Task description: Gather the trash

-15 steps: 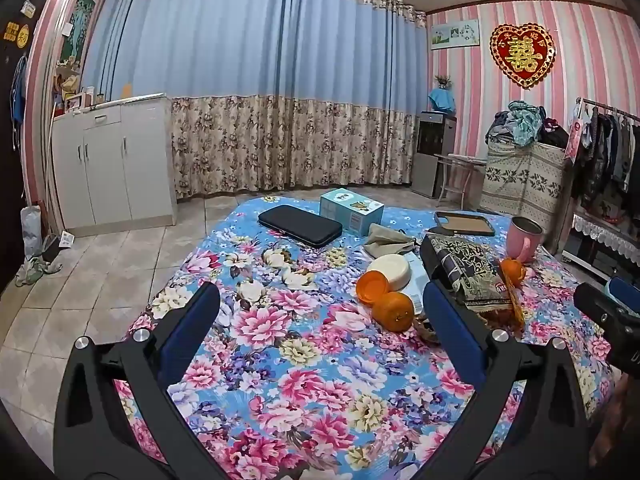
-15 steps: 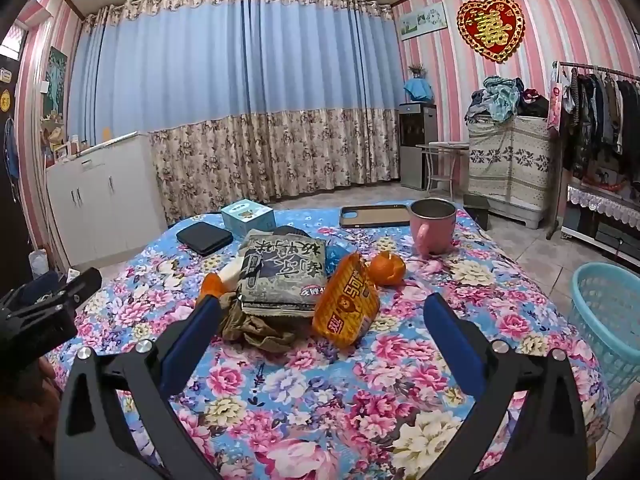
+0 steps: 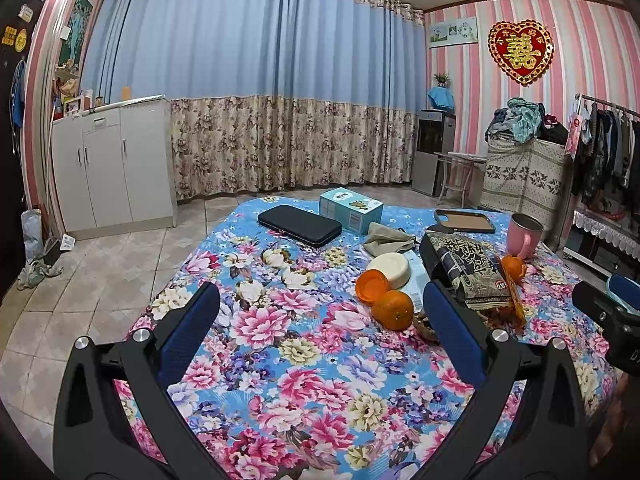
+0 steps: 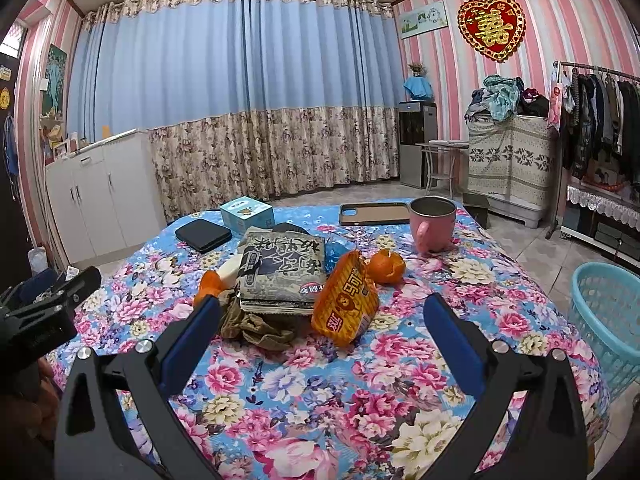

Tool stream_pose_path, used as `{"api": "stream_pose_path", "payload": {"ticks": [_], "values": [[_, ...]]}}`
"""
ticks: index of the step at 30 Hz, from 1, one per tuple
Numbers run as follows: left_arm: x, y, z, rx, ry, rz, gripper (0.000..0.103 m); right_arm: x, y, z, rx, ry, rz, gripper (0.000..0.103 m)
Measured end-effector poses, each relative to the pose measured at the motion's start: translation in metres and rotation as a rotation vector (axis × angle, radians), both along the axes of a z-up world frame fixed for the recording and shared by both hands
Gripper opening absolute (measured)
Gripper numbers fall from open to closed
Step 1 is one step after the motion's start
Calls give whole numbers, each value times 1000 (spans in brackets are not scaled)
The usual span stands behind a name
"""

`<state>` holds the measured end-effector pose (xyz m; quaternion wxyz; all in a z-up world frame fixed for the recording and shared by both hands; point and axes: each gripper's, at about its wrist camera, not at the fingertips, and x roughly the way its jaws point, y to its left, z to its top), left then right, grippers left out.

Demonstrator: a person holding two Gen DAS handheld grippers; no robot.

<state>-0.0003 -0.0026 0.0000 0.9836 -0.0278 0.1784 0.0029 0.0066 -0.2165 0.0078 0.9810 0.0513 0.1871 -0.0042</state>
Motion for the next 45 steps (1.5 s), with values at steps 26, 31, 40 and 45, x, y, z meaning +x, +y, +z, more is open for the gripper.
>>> {"api": "stream_pose_path", "payload": {"ticks": [26,31,40,45], "values": [[1,-3,-1,36,9,-11,98,1,0,-3,3,3,4,99],[1,-4,-1,30,1,-11,98,0,-1,-2,1,2,7,99],[1,-3,-1,26,12,-13,98,2,-2,-2,9,11,8,99],[2,-3,-2,32,16,-14,98,2,-2,-2,8,12,11,99]]}}
